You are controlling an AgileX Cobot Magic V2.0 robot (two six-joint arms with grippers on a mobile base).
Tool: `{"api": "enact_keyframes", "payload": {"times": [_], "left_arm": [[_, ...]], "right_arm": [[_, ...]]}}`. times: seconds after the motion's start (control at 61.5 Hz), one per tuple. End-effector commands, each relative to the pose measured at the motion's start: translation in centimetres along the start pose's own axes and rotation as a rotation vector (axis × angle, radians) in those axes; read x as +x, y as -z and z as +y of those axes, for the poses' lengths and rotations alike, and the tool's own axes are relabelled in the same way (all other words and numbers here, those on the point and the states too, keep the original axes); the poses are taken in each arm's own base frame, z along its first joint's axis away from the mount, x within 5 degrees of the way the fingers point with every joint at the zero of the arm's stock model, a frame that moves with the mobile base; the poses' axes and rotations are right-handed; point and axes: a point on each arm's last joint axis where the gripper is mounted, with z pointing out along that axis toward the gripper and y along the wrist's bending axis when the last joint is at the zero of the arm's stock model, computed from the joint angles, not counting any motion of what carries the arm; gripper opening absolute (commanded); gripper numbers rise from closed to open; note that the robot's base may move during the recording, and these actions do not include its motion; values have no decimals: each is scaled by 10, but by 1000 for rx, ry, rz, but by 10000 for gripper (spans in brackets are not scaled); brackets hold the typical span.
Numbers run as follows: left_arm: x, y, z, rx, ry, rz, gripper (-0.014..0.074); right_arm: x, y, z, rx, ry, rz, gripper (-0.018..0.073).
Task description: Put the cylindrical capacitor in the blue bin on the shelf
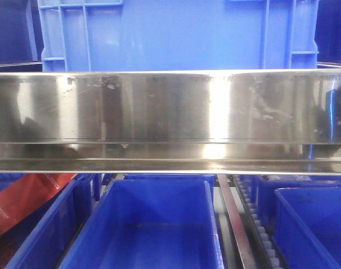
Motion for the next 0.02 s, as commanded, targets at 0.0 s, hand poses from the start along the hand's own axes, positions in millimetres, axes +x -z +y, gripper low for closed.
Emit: {"api": "enact_keyframes", "payload": {"times": [0.0], "left_arm": [[-2, 1, 0, -3, 17, -21, -111]], "right_arm": [[-2, 0, 0, 7, -5, -24, -162]]}}
